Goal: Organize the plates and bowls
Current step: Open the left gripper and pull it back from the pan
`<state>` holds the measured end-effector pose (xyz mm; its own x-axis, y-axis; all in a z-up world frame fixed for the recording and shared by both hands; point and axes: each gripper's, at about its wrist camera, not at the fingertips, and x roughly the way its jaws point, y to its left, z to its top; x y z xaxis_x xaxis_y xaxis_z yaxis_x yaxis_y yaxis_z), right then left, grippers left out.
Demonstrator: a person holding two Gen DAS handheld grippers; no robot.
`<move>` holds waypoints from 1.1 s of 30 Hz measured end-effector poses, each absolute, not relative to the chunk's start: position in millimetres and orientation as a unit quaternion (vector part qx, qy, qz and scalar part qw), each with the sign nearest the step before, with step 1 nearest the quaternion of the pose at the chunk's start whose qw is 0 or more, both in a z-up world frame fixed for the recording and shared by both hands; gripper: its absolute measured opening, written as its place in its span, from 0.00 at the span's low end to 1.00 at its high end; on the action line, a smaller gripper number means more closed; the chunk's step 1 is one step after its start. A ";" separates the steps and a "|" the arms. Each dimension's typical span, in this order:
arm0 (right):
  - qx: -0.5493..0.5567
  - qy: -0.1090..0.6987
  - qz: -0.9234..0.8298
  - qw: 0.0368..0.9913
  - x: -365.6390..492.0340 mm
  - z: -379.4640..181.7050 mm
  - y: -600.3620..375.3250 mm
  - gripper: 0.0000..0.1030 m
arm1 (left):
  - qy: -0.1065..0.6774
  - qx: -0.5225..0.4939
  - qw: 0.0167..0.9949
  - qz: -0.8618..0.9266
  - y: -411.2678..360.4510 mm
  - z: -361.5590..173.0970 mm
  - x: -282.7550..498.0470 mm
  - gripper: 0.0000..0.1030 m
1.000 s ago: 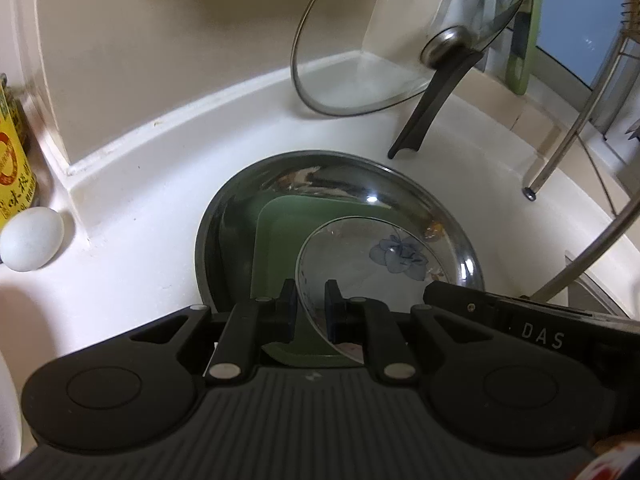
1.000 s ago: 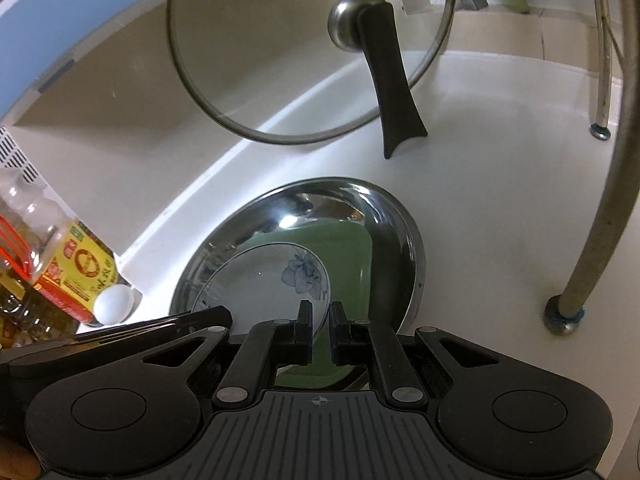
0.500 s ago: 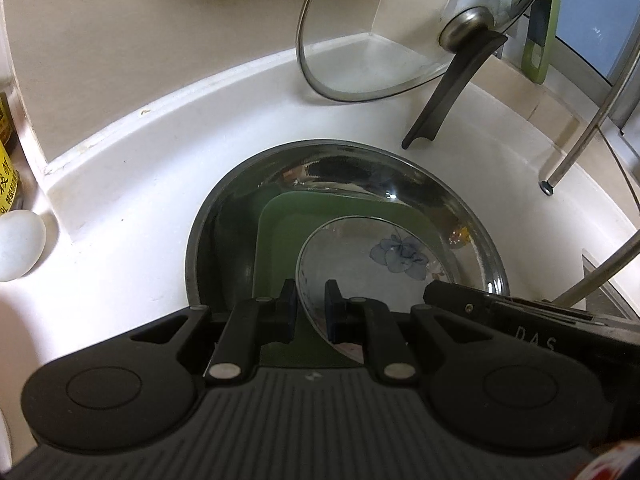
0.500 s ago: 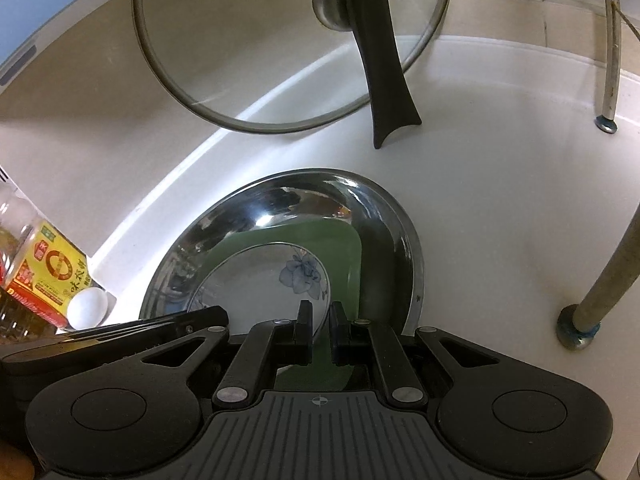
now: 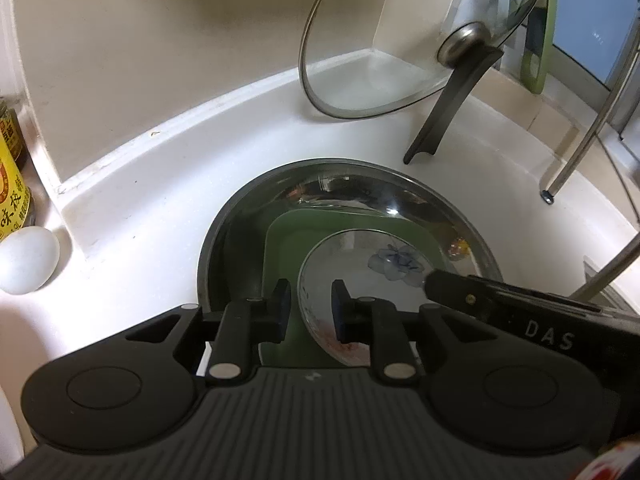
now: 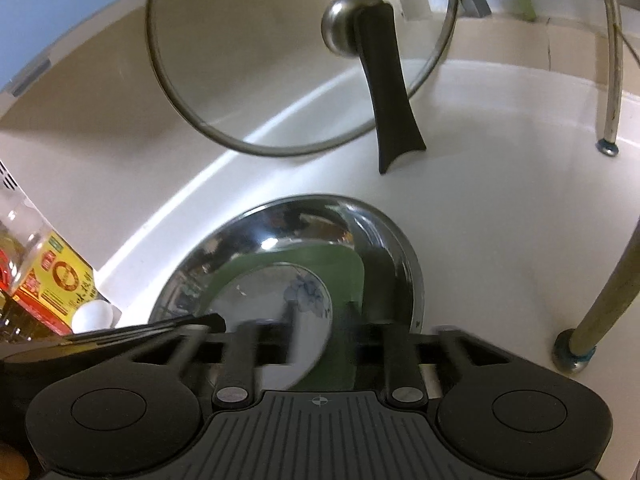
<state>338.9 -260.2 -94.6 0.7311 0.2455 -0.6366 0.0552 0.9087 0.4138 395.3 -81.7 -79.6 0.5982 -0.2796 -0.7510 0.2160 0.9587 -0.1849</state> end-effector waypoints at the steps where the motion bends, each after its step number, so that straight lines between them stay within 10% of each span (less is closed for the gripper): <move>1: 0.209 0.358 0.053 0.908 336.7 -92.4 -260.6 0.51 | 0.425 -0.040 0.893 -0.140 -80.6 -78.1 393.1 0.19; 33: 0.185 0.338 0.095 0.918 185.6 -42.3 -260.2 0.64 | 0.394 -0.063 0.909 -0.118 -39.6 -19.1 220.4 0.27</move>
